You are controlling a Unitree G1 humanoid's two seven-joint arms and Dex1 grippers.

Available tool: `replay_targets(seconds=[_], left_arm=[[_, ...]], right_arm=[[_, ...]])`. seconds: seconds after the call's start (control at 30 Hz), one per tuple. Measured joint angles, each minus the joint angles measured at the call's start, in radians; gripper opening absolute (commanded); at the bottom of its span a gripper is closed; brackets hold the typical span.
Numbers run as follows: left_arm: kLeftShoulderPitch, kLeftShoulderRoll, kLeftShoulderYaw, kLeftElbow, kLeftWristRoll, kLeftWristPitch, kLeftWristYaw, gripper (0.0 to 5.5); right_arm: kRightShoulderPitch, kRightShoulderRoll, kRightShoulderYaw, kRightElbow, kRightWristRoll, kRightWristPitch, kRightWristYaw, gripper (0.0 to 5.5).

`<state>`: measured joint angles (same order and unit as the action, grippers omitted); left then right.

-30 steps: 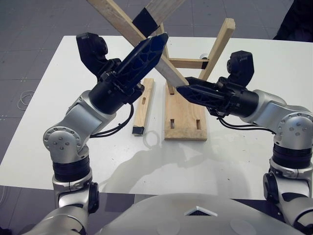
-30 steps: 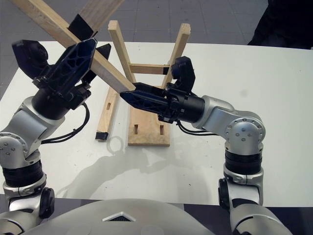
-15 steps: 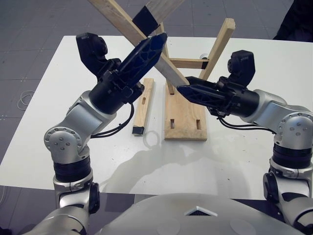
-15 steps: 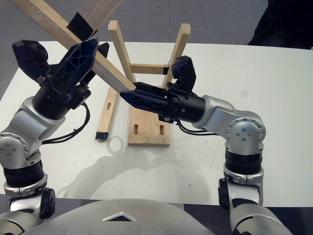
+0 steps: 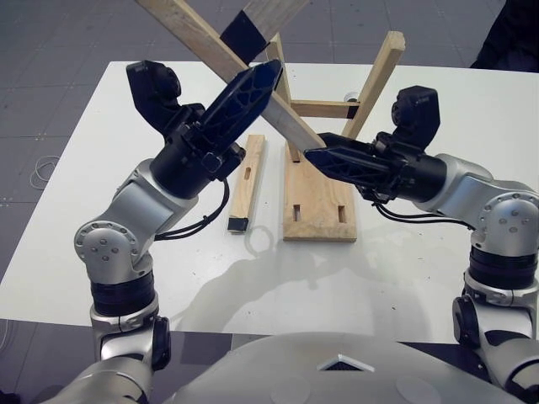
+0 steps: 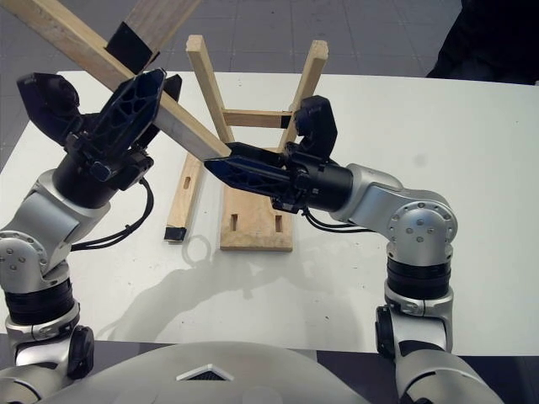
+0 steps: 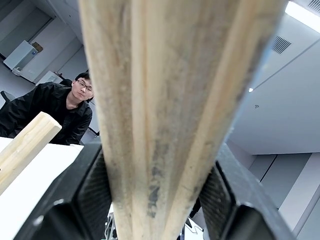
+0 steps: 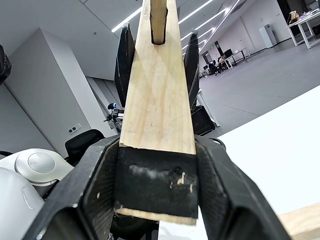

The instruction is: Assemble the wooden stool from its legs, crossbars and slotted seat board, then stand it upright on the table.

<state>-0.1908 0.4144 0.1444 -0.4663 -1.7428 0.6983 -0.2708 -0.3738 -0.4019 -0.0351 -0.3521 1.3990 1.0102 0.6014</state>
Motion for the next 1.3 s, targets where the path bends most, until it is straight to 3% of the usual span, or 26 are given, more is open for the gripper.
replay_targets(seconds=[0.03, 0.07, 0.27, 0.47, 0.67, 0.87, 1.07, 1.3], left_arm=[[0.001, 0.000, 0.001, 0.000, 0.000, 0.000, 0.000, 2.18], [0.002, 0.000, 0.001, 0.000, 0.000, 0.001, -0.001, 2.18], [0.011, 0.004, 0.008, 0.001, 0.005, 0.005, -0.019, 2.10], [-0.001, 0.022, 0.018, 0.030, 0.083, 0.004, -0.060, 2.06], [-0.050, 0.069, 0.043, 0.089, 0.209, 0.005, -0.126, 2.06], [-0.079, 0.094, 0.008, 0.076, 0.412, -0.005, -0.209, 2.06], [-0.027, 0.096, -0.099, 0.027, 0.619, -0.030, -0.362, 2.06], [0.003, 0.085, -0.132, 0.062, 0.778, -0.095, -0.463, 2.06]], right_arm=[[0.000, 0.000, 0.000, 0.000, 0.001, 0.002, -0.001, 2.04], [-0.001, -0.001, 0.001, 0.000, 0.002, 0.004, -0.003, 2.41], [-0.007, -0.022, 0.010, 0.001, -0.003, 0.018, -0.012, 3.49], [-0.008, -0.058, 0.015, 0.009, -0.034, 0.029, -0.022, 3.52], [0.046, -0.170, -0.021, -0.004, -0.048, 0.058, 0.032, 3.52], [0.132, -0.246, -0.009, -0.003, -0.188, 0.045, 0.103, 3.52], [0.150, -0.312, 0.123, 0.002, -0.472, -0.050, 0.167, 3.52], [0.138, -0.418, 0.286, 0.000, -0.805, -0.246, 0.281, 3.52]])
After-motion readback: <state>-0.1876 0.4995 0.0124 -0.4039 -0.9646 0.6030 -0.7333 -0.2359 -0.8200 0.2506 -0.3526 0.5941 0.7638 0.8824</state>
